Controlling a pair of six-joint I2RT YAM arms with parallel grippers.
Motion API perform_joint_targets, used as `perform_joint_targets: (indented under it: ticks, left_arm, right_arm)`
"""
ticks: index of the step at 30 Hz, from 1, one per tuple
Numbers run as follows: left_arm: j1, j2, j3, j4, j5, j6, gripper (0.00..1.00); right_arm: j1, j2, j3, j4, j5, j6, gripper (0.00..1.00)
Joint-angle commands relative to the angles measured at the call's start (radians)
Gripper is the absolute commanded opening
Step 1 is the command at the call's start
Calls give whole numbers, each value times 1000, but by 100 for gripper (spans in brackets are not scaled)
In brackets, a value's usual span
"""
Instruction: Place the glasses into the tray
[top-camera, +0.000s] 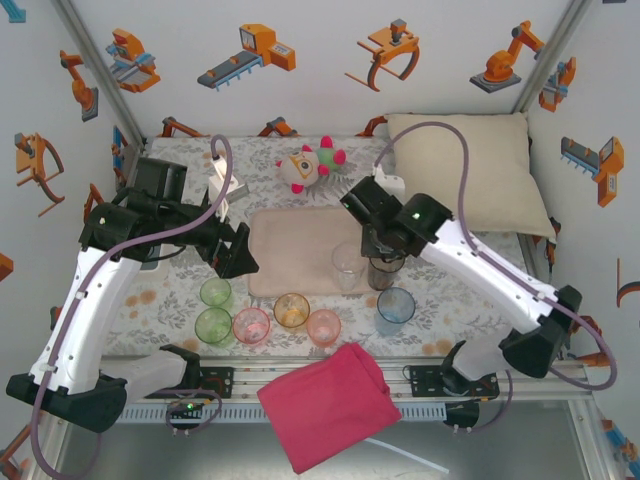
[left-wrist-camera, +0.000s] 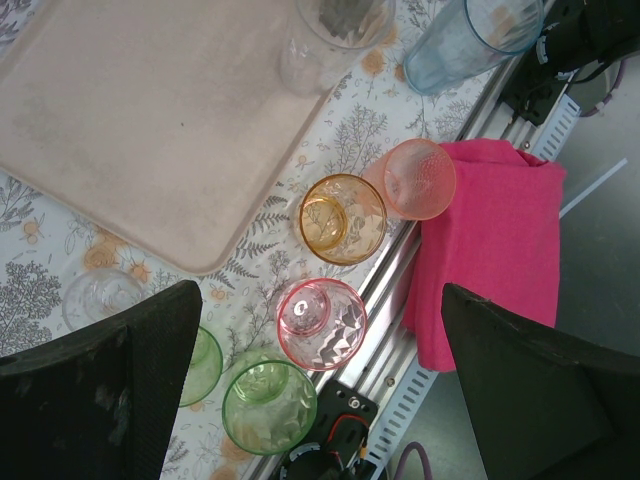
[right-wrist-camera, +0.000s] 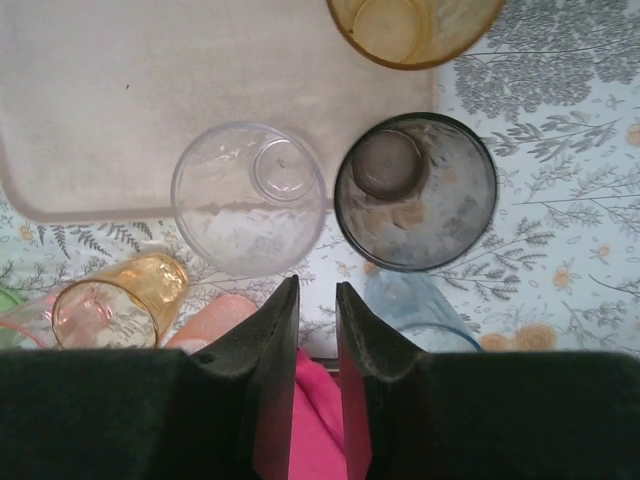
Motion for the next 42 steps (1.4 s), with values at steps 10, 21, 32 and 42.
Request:
perform_joint_targets:
  ticks: [10, 21, 32, 42]
  left_arm:
    - [0, 25, 39, -56, 70, 61, 97]
    - [-15, 20, 32, -55, 12, 92, 97]
    - [-39, 7, 14, -50, -32, 111, 97]
    - [-48, 7, 21, -48, -30, 102, 97]
  right_arm:
    - [-54, -312, -176, -213, 10, 78, 34]
    - [-67, -467, -312, -300, -61, 164, 37]
    - [-67, -475, -379, -274, -82, 200, 37]
    - [-67, -522, -428, -258, -90, 219, 37]
